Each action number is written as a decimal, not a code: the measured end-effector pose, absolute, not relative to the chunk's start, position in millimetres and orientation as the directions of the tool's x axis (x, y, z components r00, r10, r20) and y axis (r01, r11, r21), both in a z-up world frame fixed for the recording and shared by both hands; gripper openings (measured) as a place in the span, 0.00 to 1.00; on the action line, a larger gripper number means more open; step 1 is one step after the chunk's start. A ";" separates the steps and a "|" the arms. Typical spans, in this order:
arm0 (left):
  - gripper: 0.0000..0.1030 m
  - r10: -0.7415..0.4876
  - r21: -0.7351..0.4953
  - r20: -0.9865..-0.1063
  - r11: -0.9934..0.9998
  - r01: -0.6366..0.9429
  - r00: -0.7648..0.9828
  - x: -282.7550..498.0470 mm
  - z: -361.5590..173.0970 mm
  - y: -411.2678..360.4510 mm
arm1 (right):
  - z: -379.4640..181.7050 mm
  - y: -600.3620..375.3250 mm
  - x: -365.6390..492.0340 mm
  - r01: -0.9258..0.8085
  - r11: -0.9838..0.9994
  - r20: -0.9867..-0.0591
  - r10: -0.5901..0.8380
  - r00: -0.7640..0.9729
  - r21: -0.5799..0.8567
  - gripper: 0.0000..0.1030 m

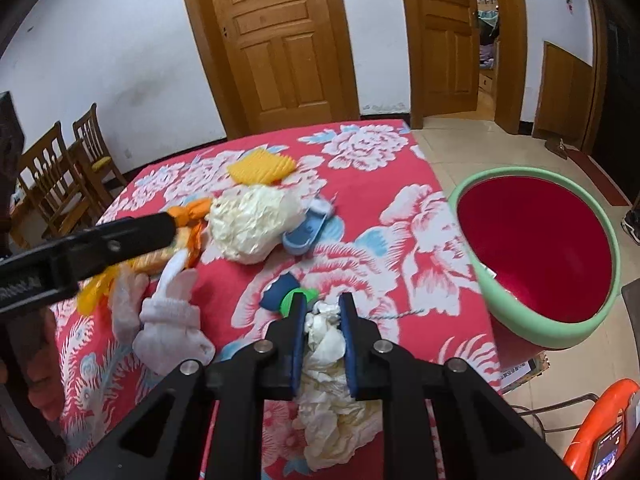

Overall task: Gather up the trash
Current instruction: 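Grasp crumpled tissue with the right tool while the left tool grasps another tissue, then carry both tissues over the red basin and open both tools to drop them, then move both tools back over the table toward the yellow foam net, then grasp a yellow foam net with the left tool while the right tool grasps another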

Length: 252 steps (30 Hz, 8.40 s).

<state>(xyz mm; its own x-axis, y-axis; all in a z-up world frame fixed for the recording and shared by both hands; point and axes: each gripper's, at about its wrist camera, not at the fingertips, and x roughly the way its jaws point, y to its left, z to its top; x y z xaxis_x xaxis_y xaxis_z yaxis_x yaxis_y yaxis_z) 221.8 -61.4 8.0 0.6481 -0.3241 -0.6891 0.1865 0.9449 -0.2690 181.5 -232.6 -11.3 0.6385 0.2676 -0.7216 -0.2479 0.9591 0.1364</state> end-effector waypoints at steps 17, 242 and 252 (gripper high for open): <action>0.20 -0.338 -0.175 -0.709 0.934 0.311 0.619 238.7 -6.0 -108.1 | -17.8 -247.2 181.8 -0.223 0.960 -0.729 0.275 0.627 0.171 0.17; 0.18 -0.117 -0.055 -0.802 0.991 0.123 0.586 192.3 -40.0 37.2 | 3.7 -130.8 345.9 -0.264 0.960 -0.809 0.231 0.541 0.097 0.95; 0.18 -0.108 -0.088 -0.742 0.994 0.064 0.662 203.9 -11.8 47.7 | -32.5 -118.7 373.3 -0.245 0.966 -0.846 0.199 0.495 0.084 0.95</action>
<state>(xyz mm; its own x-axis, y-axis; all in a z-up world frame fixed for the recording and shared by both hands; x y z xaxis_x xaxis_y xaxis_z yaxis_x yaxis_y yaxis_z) 203.9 47.7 -11.8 0.6620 -0.1084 -0.7416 0.0641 0.9940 -0.0881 373.3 -118.7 -32.5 0.4948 0.1990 -0.8459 -0.2445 0.9660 0.0842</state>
